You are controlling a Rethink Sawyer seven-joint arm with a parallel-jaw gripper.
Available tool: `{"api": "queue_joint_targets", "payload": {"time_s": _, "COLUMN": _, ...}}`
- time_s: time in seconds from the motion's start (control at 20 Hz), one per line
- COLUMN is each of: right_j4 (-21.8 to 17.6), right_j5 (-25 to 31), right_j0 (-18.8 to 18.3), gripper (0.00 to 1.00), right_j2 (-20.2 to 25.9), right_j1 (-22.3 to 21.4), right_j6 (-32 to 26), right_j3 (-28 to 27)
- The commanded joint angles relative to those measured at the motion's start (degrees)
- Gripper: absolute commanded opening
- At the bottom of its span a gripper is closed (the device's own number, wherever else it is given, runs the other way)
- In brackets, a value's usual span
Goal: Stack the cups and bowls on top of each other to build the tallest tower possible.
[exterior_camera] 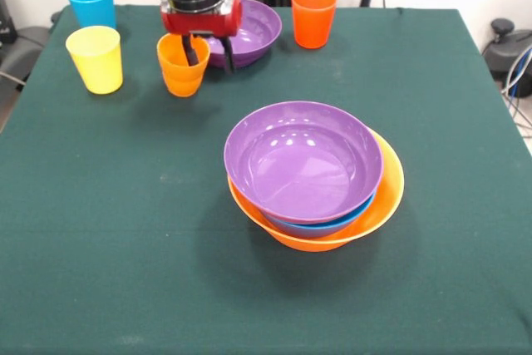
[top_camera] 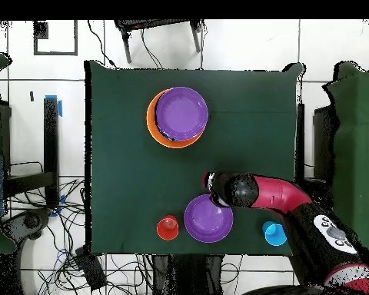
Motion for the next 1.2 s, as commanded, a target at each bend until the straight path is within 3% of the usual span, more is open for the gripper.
{"api": "queue_joint_targets", "payload": {"time_s": 0.05, "right_j4": -4.99, "right_j5": -5.00, "right_j0": 0.44, "gripper": 1.00, "right_j2": 3.76, "right_j1": 6.33, "right_j6": -3.48, "right_j3": -6.80}}
{"api": "queue_joint_targets", "payload": {"time_s": 0.6, "right_j4": -4.90, "right_j5": -4.43, "right_j0": -0.81, "gripper": 1.00, "right_j2": 5.02, "right_j1": 7.46, "right_j6": -4.41, "right_j3": -7.98}}
{"api": "queue_joint_targets", "payload": {"time_s": 0.65, "right_j4": -4.74, "right_j5": -4.37, "right_j0": -1.18, "gripper": 0.00, "right_j2": 5.46, "right_j1": 7.62, "right_j6": -4.64, "right_j3": -8.01}}
{"api": "queue_joint_targets", "payload": {"time_s": 0.85, "right_j4": -4.50, "right_j5": -3.78, "right_j0": -2.31, "gripper": 0.00, "right_j2": 6.82, "right_j1": 7.47, "right_j6": -5.60, "right_j3": -8.05}}
{"api": "queue_joint_targets", "payload": {"time_s": 1.2, "right_j4": -3.40, "right_j5": -0.30, "right_j0": 0.61, "gripper": 0.00, "right_j2": 5.30, "right_j1": 2.25, "right_j6": -3.45, "right_j3": -7.17}}
